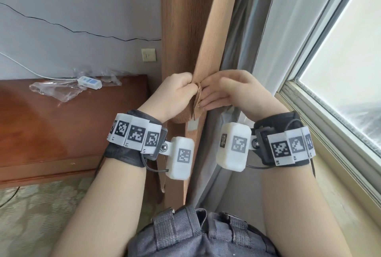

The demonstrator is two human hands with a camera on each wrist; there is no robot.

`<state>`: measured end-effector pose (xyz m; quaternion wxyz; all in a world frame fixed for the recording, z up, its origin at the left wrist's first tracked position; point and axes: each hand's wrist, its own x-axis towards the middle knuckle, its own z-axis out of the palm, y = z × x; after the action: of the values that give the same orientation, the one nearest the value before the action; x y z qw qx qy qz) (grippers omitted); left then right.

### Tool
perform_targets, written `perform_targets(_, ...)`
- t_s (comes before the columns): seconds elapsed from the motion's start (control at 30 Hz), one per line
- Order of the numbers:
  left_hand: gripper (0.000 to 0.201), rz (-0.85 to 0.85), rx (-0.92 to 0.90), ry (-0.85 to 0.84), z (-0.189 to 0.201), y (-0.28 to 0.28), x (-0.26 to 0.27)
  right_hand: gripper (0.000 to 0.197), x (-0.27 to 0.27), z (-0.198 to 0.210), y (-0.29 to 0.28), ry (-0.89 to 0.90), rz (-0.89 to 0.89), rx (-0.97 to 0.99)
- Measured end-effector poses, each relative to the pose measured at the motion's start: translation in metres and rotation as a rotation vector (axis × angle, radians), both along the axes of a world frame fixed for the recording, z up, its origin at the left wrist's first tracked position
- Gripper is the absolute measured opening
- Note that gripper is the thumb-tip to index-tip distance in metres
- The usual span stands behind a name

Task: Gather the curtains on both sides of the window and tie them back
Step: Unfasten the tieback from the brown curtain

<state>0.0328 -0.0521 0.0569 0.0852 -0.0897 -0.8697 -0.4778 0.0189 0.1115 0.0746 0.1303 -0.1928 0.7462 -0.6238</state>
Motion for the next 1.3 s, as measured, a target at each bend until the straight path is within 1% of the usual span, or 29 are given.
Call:
perform_targets(0.03,0.034,-0.022,0.005,-0.011,0.0,-0.001,0.001,0.013,-0.001,-0.001,0.001,0.039,0.029,0.034)
perform_targets(0.1,0.038,-0.077,0.026,-0.007,-0.003,-0.003,0.002,0.029,-0.003,-0.005,0.002,0.145,0.064,0.118)
perform_targets(0.17,0.038,-0.086,0.012,0.021,-0.004,-0.005,0.002,0.039,-0.002,-0.007,0.003,0.229,0.101,0.129)
perform_targets(0.23,0.033,-0.06,-0.006,0.039,-0.004,-0.005,0.002,0.042,-0.003,-0.008,0.004,0.309,0.14,0.129)
perform_targets(0.3,0.027,-0.024,-0.01,0.072,-0.005,-0.005,0.0,0.038,-0.005,-0.011,0.004,0.38,0.135,0.138)
perform_targets(0.4,0.027,-0.003,-0.01,0.091,-0.006,-0.005,0.0,0.026,-0.007,-0.015,0.002,0.422,0.088,0.124)
perform_targets(0.5,0.032,-0.084,0.011,0.015,-0.006,-0.007,-0.001,0.027,-0.01,-0.017,0.002,0.433,0.026,0.123)
perform_targets(0.57,0.034,-0.168,-0.019,-0.022,-0.006,-0.01,-0.001,0.028,-0.013,-0.017,0.003,0.439,-0.012,0.134)
perform_targets(0.6,0.028,-0.2,-0.047,-0.027,-0.005,-0.011,-0.002,0.027,-0.013,-0.016,0.004,0.45,-0.032,0.145)
perform_targets(0.67,0.01,-0.238,-0.082,-0.043,-0.001,-0.013,-0.001,0.024,-0.015,-0.017,0.003,0.492,-0.074,0.165)
perform_targets(0.73,0.016,-0.248,-0.11,-0.011,0.005,-0.013,0.001,0.025,-0.017,-0.016,0.002,0.529,-0.101,0.161)
perform_targets(0.8,0.018,-0.195,-0.169,0.068,0.012,-0.014,0.001,0.026,-0.018,-0.016,0.0,0.528,-0.092,0.136)
perform_targets(0.87,0.015,-0.16,-0.249,0.12,0.019,-0.015,0.003,0.029,-0.02,-0.015,0.0,0.486,-0.064,0.123)
perform_targets(0.93,0.013,-0.187,-0.306,0.136,0.024,-0.017,0.004,0.031,-0.021,-0.014,0.001,0.426,-0.035,0.101)
perform_targets(1.03,0.013,-0.205,-0.388,0.158,0.029,-0.017,0.004,0.033,-0.02,-0.011,0.0,0.409,-0.035,0.096)
perform_targets(1.1,0.01,-0.154,-0.391,0.215,0.03,-0.017,0.002,0.038,-0.017,-0.009,-0.003,0.429,-0.043,0.071)
perform_targets(1.17,0.007,-0.051,-0.319,0.306,0.027,-0.019,-0.002,0.047,-0.016,-0.008,-0.005,0.41,-0.032,-0.002)
perform_targets(1.2,0.009,0.001,-0.279,0.349,0.026,-0.019,-0.003,0.053,-0.015,-0.006,-0.004,0.392,-0.033,-0.025)
perform_targets(1.27,0.011,0.083,-0.255,0.44,0.025,-0.016,-0.005,0.065,-0.017,-0.004,-0.002,0.365,-0.068,-0.021)
perform_targets(1.3,0.011,0.094,-0.223,0.459,0.024,-0.013,-0.006,0.067,-0.017,-0.003,0.0,0.363,-0.093,-0.006)
